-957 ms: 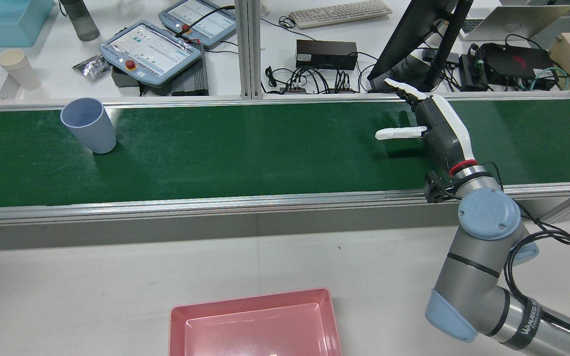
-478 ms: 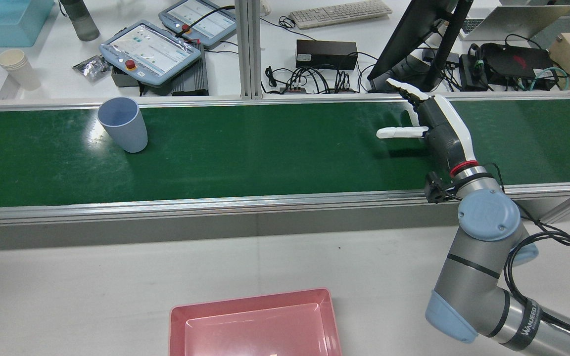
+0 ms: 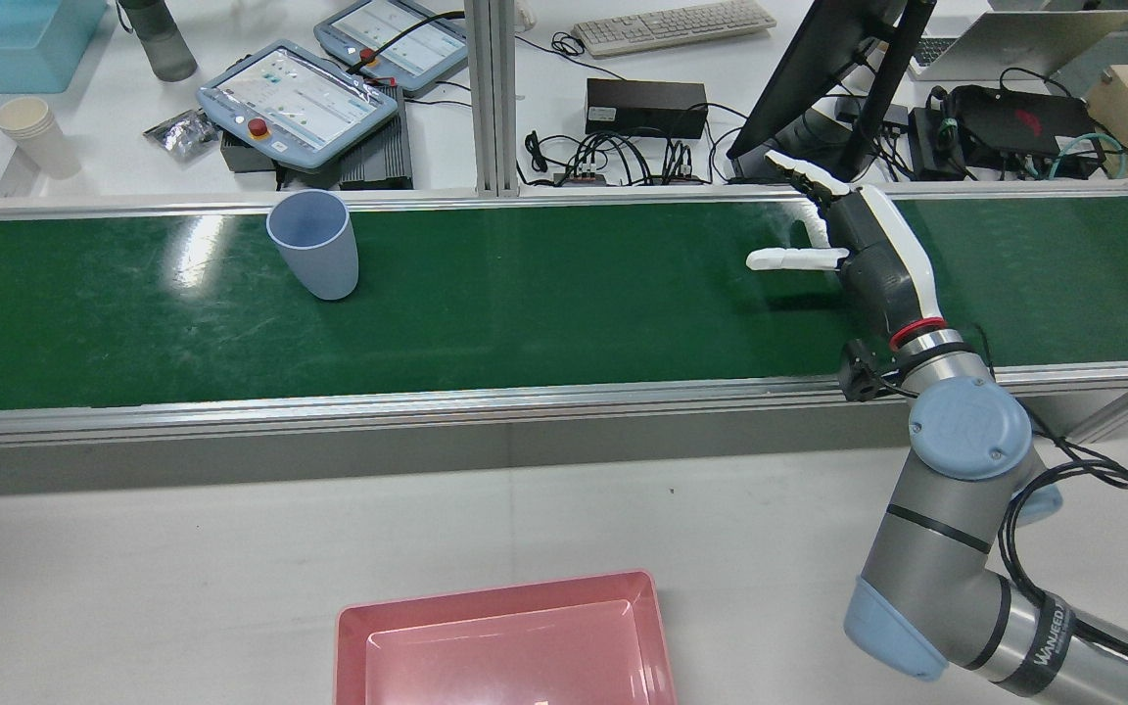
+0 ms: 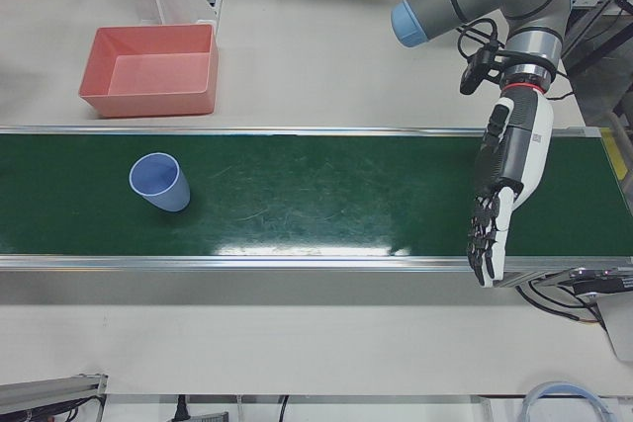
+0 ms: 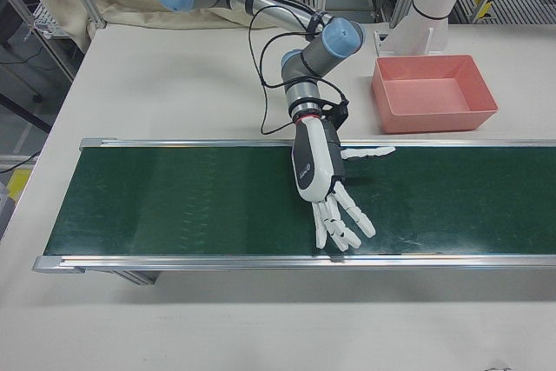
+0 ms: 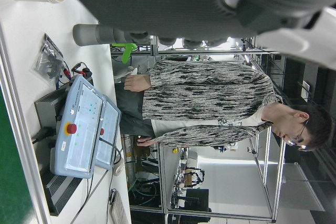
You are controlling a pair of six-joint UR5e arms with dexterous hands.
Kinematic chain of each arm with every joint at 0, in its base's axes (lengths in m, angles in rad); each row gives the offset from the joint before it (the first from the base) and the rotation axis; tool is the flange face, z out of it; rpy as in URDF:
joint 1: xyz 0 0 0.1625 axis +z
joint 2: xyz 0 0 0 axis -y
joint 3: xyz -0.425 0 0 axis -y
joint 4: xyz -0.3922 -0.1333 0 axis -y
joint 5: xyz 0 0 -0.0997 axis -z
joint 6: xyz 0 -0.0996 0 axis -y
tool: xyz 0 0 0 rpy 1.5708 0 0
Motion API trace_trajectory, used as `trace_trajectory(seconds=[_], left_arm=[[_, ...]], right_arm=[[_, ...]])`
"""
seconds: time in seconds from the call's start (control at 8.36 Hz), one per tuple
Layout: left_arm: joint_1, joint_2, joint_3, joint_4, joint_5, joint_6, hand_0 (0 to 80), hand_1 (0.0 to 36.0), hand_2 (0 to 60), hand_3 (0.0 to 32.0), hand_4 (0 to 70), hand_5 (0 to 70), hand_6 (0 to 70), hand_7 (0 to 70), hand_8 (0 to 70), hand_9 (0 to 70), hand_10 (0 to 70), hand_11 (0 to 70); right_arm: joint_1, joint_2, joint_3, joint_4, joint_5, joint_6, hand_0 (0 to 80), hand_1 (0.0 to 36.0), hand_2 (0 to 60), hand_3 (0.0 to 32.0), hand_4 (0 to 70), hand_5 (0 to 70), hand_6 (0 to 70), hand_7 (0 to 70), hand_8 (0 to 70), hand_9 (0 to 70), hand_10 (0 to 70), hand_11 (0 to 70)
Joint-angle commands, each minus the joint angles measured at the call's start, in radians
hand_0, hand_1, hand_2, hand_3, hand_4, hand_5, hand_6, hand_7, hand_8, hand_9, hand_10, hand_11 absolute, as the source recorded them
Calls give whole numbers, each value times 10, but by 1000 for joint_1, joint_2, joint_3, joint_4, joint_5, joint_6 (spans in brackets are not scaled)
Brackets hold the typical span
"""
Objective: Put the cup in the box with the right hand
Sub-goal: 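Hold the open right hand over the belt as the blue cup approaches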
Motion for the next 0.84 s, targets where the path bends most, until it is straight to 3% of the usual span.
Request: trace_trajectory(seconds=[0.0,0.48,0.72], left_arm=[[1,0,-1,0,0,0,0,0,0,0,0,0,0,0,0,0,0,0],[1,0,-1,0,0,0,0,0,0,0,0,0,0,0,0,0,0,0],[0,0,-1,0,0,0,0,0,0,0,0,0,0,0,0,0,0,0]], right_arm=[[1,-22,-33,75,1,11,478,120,0,0,0,51,64,222,67,135,5,23],[0,-16,-30,78,-2,8,477,119,0,0,0,49,67,242,70,139,0,14],[0,-14,-27,78,-5,6,495,151,0,0,0,57,68,238,72,137,0,11]])
